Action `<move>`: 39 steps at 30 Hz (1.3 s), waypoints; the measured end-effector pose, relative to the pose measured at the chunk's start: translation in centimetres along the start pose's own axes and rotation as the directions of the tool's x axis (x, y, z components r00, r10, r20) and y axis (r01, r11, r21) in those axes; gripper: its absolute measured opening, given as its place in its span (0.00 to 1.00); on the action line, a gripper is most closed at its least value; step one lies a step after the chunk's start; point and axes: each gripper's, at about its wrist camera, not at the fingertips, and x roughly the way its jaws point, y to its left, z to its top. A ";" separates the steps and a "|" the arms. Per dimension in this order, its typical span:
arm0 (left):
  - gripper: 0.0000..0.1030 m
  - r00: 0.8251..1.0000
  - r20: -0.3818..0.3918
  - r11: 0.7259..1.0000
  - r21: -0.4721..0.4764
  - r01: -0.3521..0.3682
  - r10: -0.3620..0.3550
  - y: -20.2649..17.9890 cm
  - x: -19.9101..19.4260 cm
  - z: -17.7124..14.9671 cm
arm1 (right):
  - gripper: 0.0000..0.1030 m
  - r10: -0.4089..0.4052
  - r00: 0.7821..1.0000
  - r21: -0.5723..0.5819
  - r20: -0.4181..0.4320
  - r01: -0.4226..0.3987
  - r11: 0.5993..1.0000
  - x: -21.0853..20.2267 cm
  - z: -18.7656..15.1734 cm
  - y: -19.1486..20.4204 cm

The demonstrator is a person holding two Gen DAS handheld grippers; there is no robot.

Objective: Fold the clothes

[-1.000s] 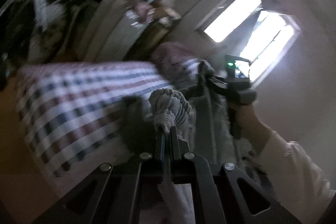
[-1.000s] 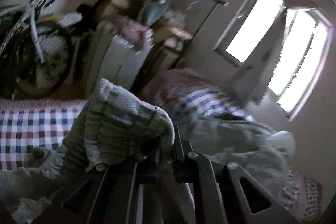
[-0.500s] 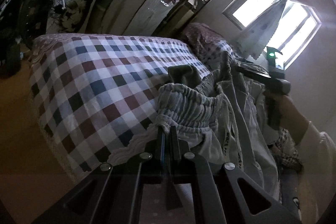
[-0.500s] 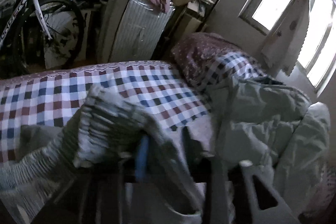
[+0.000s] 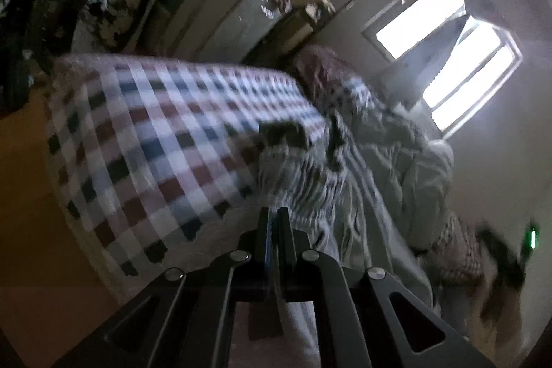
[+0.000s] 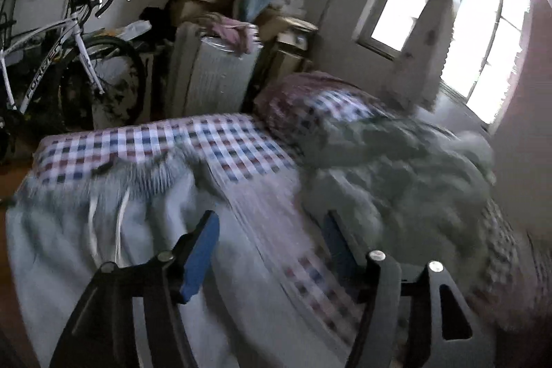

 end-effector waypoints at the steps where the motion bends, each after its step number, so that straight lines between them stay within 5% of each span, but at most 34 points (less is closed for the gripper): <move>1: 0.00 1.000 0.017 1.000 -0.010 0.006 -0.006 -0.1 -0.6 0.4 | 0.66 -0.030 0.999 0.018 -0.010 0.030 0.999 -2.2 -2.1 -1.3; 5: 0.00 0.998 0.060 1.000 -0.024 0.009 -0.007 -0.7 -2.3 2.0 | 0.68 -0.154 0.984 0.132 -0.084 0.164 0.978 -8.8 -10.1 -6.6; 9: 0.00 0.998 0.059 1.000 0.020 -0.001 0.000 -2.5 -3.3 2.1 | 0.68 -0.238 0.946 0.285 -0.218 0.295 0.912 -14.2 -20.1 -12.0; 17: 0.00 1.000 0.012 0.980 0.201 -0.003 0.001 -10.0 -2.1 -1.1 | 0.68 -0.264 0.884 0.570 -0.387 0.454 0.684 -21.3 -36.4 -21.2; 20: 0.00 1.000 -0.010 0.963 0.267 0.021 -0.019 -13.7 -0.9 -2.8 | 0.68 -0.191 0.890 0.694 -0.414 0.444 0.566 -22.1 -41.9 -25.3; 23: 0.01 0.999 -0.023 0.948 0.316 0.036 -0.030 -16.7 0.2 -4.4 | 0.68 -0.092 0.917 0.778 -0.387 0.379 0.501 -21.3 -45.4 -27.9; 28: 0.03 0.996 -0.071 0.936 0.343 0.081 -0.061 -20.4 2.5 -7.6 | 0.68 0.013 0.924 0.807 -0.383 0.328 0.492 -17.5 -49.1 -30.4; 35: 0.31 0.991 -0.106 0.923 0.368 0.110 -0.076 -23.6 5.0 -11.1 | 0.67 0.096 0.916 0.794 -0.390 0.282 0.539 -11.7 -51.9 -32.5; 39: 0.32 0.993 -0.109 0.922 0.375 0.091 -0.054 -24.4 6.2 -12.2 | 0.61 0.127 0.907 0.787 -0.401 0.271 0.554 -9.5 -53.4 -33.2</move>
